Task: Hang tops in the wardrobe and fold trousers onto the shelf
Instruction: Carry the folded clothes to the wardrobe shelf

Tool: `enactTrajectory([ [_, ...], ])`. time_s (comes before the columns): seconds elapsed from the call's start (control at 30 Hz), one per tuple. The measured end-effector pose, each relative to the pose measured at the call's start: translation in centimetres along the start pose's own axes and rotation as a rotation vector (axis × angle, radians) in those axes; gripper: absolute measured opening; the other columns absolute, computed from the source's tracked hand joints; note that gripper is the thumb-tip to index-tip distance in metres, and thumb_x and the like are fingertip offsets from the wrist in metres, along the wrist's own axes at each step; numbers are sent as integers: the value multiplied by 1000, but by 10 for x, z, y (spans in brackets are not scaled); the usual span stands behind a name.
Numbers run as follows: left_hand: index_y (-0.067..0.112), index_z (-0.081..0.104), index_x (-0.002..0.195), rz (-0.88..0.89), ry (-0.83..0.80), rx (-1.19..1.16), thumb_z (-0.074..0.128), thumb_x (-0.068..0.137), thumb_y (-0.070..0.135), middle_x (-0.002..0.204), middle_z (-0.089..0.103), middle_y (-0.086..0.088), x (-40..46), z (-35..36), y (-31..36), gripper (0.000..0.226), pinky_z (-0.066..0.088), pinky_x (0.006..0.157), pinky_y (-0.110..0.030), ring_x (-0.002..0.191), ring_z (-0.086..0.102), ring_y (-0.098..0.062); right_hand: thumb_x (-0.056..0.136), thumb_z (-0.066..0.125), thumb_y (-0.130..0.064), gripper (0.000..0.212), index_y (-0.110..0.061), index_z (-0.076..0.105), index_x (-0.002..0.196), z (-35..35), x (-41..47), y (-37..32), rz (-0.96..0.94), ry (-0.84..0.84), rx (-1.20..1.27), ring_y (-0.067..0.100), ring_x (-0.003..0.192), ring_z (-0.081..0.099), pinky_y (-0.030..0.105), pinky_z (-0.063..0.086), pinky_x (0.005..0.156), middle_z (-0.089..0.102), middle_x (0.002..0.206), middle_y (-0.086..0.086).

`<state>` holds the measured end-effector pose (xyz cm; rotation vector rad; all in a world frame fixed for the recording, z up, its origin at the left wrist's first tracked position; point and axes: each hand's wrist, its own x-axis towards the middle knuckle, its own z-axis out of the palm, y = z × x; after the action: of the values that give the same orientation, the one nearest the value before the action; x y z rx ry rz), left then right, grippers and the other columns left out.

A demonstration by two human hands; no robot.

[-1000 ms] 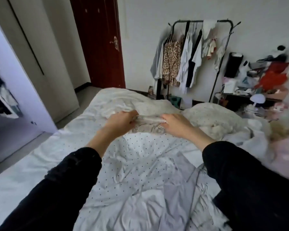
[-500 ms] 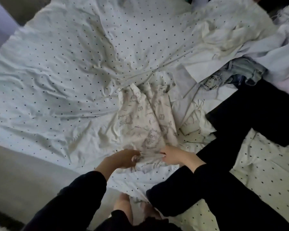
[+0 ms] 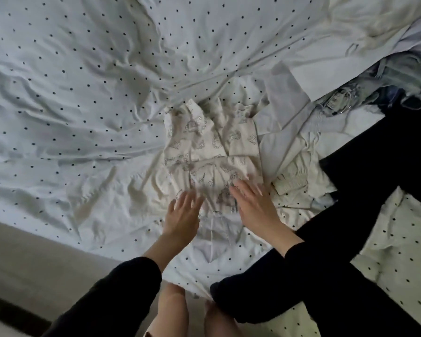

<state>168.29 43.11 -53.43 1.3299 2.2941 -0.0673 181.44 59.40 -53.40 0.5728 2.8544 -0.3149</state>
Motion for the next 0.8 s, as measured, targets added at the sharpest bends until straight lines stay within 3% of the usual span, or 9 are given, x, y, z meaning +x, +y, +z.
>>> enactTrajectory([
  [0.1, 18, 41, 131, 33, 24, 81, 93, 40, 36, 136, 50, -18, 7, 50, 0, 106, 43, 95, -52, 124, 50, -37, 43, 90, -12, 94, -13, 55, 130, 48, -7, 3, -21, -100, -116, 34, 127, 49, 59, 37, 100, 50, 138, 16],
  [0.17, 18, 40, 133, 16, 83, 88, 92, 42, 40, 137, 48, -21, 21, 67, -4, 107, 35, 101, -59, 126, 46, -39, 38, 91, -17, 106, -16, 49, 136, 65, -3, 10, -8, -82, -177, 32, 132, 43, 62, 32, 105, 45, 144, 12],
  [0.27, 20, 46, 133, 9, 208, 153, 88, 55, 20, 135, 50, -20, 43, 80, -14, 89, 26, 109, -58, 125, 49, -38, 51, 86, -15, 100, -19, 42, 141, 84, 15, 22, 0, -43, -228, 29, 137, 31, 61, 22, 106, 42, 147, 6],
  [0.4, 14, 65, 118, 121, 423, 169, 54, 77, 1, 117, 65, -16, 47, 84, -20, 44, 43, 100, -49, 106, 63, -33, 68, 71, -10, 67, -18, 54, 133, 92, 23, 27, -33, 49, -223, 29, 131, 44, 59, 17, 108, 52, 139, 4],
  [0.5, 13, 70, 105, 159, 436, 38, 66, 69, -3, 103, 71, -9, 32, 74, -18, 40, 54, 86, -40, 95, 68, -27, 66, 75, -1, 54, -13, 65, 118, 77, 14, 22, -45, 94, -110, 30, 119, 57, 62, 20, 111, 62, 127, 6],
  [0.57, 17, 71, 102, 101, 287, -70, 78, 57, -5, 96, 72, -3, 21, 54, -12, 51, 56, 73, -32, 87, 70, -23, 73, 68, 3, 49, -14, 63, 119, 55, 10, 17, -58, -39, -12, 25, 122, 55, 61, 8, 112, 60, 130, 4],
  [0.63, 22, 65, 114, -61, -40, -153, 65, 76, 3, 103, 69, -1, 5, 18, -2, 42, 52, 72, -31, 95, 65, -24, 87, 52, 0, 44, -18, 57, 126, 20, -1, 10, -57, -293, 39, 18, 128, 48, 53, -1, 115, 55, 135, -1],
  [0.7, 20, 59, 117, -130, -403, -126, 49, 90, 18, 112, 63, -7, -4, -4, 4, 29, 46, 79, -33, 104, 59, -28, 91, 41, -5, 41, -21, 55, 126, -7, -10, 5, -69, -508, 32, 21, 121, 51, 42, 13, 113, 59, 128, 0],
  [0.8, 9, 62, 101, -45, -685, -218, 56, 88, 19, 108, 62, -10, -4, -41, 5, 18, 41, 74, -29, 101, 56, -27, 93, 37, -8, 37, -18, 58, 121, -44, -19, -1, -28, -736, 116, 26, 110, 53, 28, 37, 87, 60, 124, 4],
])
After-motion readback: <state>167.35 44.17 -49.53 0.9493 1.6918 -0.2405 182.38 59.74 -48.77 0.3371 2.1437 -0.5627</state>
